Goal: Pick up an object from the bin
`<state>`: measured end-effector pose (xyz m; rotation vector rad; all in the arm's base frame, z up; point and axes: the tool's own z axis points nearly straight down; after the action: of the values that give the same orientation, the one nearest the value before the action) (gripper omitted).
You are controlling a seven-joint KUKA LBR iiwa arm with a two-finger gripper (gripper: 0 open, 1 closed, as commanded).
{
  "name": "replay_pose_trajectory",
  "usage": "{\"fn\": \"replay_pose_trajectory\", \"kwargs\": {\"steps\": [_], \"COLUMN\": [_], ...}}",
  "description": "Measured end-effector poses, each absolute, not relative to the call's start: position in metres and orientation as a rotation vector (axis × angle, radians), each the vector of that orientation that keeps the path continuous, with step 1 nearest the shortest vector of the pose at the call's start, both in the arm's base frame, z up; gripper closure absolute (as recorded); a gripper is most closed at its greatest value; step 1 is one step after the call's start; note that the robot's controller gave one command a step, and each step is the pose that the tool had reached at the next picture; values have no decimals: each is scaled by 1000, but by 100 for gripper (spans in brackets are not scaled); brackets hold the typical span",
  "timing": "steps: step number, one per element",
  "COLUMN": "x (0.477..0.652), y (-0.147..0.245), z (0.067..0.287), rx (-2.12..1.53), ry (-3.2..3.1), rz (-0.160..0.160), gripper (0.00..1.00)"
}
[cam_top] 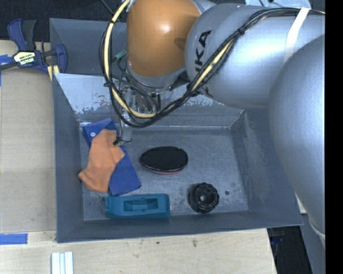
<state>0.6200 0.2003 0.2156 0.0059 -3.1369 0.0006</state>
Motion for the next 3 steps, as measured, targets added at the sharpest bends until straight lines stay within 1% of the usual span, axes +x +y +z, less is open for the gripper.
{"fn": "replay_pose_trajectory", "kwargs": {"steps": [1,2,3], "x": [621,597,583], "y": [199,162,192], "z": [221,172,160], "rx": [0,214,819], "ry": [-3145,-3139,-3038], "rz": [-2,-1,0], "gripper": [0,0,0]}}
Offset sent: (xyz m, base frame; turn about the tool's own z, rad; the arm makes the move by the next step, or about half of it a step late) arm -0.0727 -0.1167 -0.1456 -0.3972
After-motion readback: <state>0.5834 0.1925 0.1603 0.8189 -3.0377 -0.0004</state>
